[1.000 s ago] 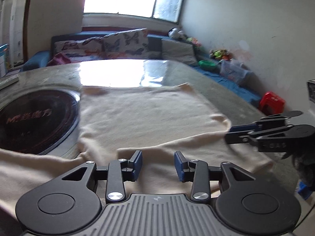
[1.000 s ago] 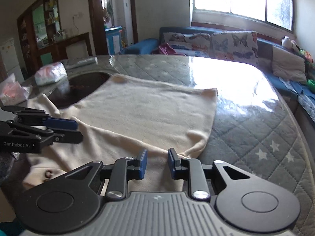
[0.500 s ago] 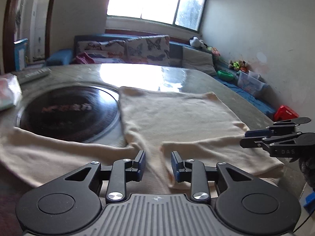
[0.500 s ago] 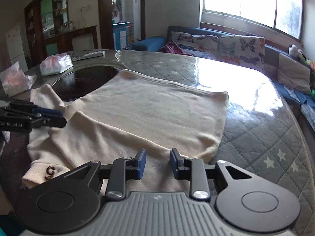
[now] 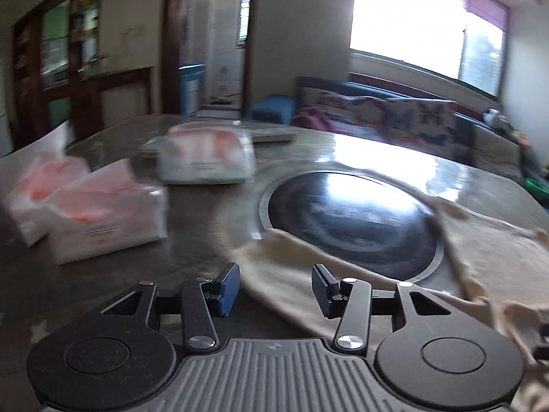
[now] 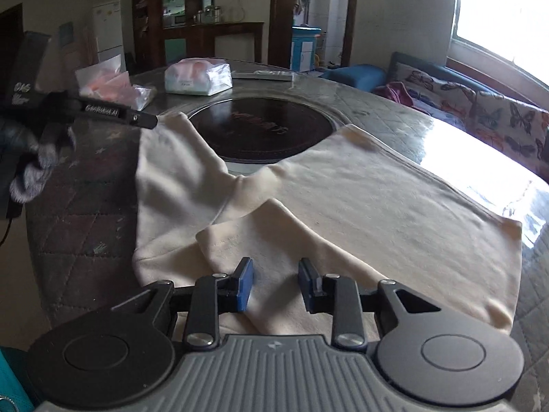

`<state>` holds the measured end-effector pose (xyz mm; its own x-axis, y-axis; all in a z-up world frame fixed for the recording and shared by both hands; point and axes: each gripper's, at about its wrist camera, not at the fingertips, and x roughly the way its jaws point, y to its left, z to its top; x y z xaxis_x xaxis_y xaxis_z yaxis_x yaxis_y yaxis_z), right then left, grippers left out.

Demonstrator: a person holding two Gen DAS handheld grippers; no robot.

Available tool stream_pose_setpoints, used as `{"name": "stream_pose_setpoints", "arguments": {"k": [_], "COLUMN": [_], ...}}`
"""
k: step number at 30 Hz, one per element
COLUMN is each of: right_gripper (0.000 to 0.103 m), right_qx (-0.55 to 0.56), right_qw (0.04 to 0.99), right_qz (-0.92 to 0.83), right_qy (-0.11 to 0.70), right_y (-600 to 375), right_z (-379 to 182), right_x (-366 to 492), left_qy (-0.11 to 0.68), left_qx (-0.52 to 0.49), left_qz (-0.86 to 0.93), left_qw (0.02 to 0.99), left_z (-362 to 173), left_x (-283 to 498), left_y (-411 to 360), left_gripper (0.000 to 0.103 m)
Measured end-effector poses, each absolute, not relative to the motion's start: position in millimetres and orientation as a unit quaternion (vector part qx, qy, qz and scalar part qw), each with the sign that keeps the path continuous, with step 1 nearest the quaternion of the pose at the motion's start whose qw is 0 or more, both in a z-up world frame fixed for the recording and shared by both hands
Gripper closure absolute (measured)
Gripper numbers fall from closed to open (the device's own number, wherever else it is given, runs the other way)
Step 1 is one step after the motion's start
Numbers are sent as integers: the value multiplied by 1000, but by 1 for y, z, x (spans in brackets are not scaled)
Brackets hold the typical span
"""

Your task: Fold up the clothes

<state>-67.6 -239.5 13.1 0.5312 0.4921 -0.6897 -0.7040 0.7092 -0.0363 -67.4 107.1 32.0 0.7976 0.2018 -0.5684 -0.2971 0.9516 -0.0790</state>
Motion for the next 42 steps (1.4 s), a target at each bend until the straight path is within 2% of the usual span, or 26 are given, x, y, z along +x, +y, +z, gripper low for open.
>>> {"name": "stream_pose_setpoints", "arguments": {"k": [10,12,14,17,26,33,42], "right_gripper": [74,74,74,74,74,74,74], "right_qx": [-139,-130,-123,-110,-60,-27,20], "right_qw": [881,885,889,896,917,930,938], "right_qz": [324,316,307,292,240,207,173], "right_qy": [317,316,316,316,313,303,300], "right_y": [-261,-268,-275,-287,-327,-359,-396], "right_z": [37,39,39,40,38,37,28], "right_x": [-72,-73,-75,-78,-87,-95,-106], "left_qy": [309,307,304,292,255,240,247], "left_qx": [-119,-117,-120,-125,-137,-135,-132], "left_qz": [149,153,153,119,13,-144,-264], "left_qw": [932,932,933,941,957,951,923], "left_z": [17,17,19,34,78,109,99], "left_x": [-49,-49,-47,-51,-61,-68,-66], "left_y": [125,124,124,108,60,-30,-122], "left_gripper": [58,65,88,97,97,97,97]}}
